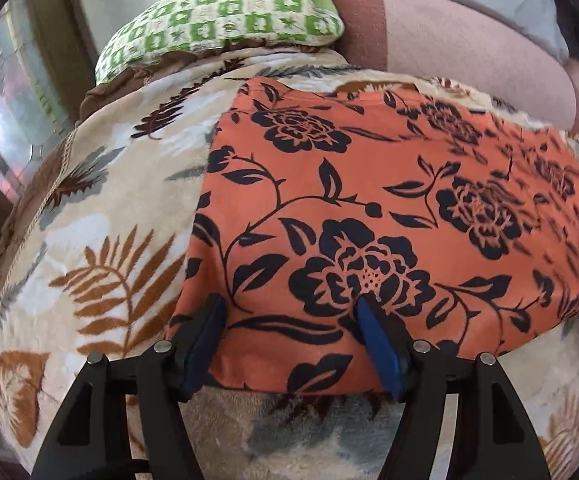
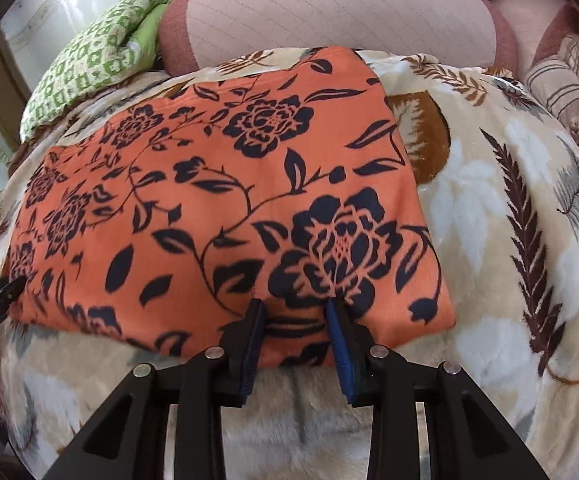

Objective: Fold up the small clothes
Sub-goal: 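Release the folded top and press it flat with both grippers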

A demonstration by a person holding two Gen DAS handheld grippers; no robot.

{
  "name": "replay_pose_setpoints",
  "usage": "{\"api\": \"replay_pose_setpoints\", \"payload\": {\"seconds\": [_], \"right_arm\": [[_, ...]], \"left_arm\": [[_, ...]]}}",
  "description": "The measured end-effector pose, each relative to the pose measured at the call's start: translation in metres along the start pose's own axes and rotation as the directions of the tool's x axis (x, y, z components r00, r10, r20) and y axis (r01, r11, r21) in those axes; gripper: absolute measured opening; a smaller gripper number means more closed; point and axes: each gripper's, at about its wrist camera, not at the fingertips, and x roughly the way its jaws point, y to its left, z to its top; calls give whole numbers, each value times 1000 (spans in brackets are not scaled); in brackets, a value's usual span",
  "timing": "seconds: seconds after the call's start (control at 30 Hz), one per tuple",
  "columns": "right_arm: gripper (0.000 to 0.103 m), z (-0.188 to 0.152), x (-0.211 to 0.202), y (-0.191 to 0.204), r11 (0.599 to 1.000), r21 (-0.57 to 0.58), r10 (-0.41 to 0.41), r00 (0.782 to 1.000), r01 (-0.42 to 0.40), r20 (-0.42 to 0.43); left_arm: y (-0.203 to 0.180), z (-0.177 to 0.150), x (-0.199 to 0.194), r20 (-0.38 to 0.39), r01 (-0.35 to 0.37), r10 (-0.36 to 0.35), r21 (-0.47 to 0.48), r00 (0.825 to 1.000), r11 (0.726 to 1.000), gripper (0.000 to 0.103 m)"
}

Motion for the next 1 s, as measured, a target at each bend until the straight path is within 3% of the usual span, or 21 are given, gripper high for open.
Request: {"api": "replay_pose_setpoints", "payload": {"seconds": [0.1,0.13,0.2,0.27,0.37,0.43,0.6,0.77,0.87,0.93,1.0], "right_arm": [[37,9,-10,-1,998,60,17,1000,-16,-14],[37,13,-18,3,995,81,61,998,-61,10],[37,17,-29,22,985,58,156,986,-160,65],[37,20,-31,49,979,6,203,976,-204,81],[35,22,-26,91,960,-65,279,956,-274,90],[31,20,-19,109,953,-82,298,951,-291,85],[26,13,12,127,959,-97,267,964,-266,2],[26,11,19,132,966,-122,226,974,-226,-11],[27,14,11,128,961,-88,263,965,-261,11],[27,15,1,130,946,-90,318,947,-312,50],[27,12,-9,140,937,-120,338,938,-327,76]], "left_arm": [[9,6,-13,30,39,-37,-82,999,996,69],[10,8,-20,64,69,-62,-102,996,992,69],[3,12,-28,101,122,-113,-88,988,989,69],[-6,14,-28,107,128,-122,-53,987,990,69],[-22,13,-18,74,90,-91,14,993,996,69],[-30,11,-1,5,39,-40,66,999,997,69],[-29,5,5,-5,-11,12,137,1000,991,72],[-18,6,2,-17,21,-19,83,1000,996,73],[-3,6,-12,15,45,-45,11,999,999,73],[9,5,-23,65,10,-8,-20,998,1000,73],[18,3,-25,73,-71,73,-31,995,997,73]]}}
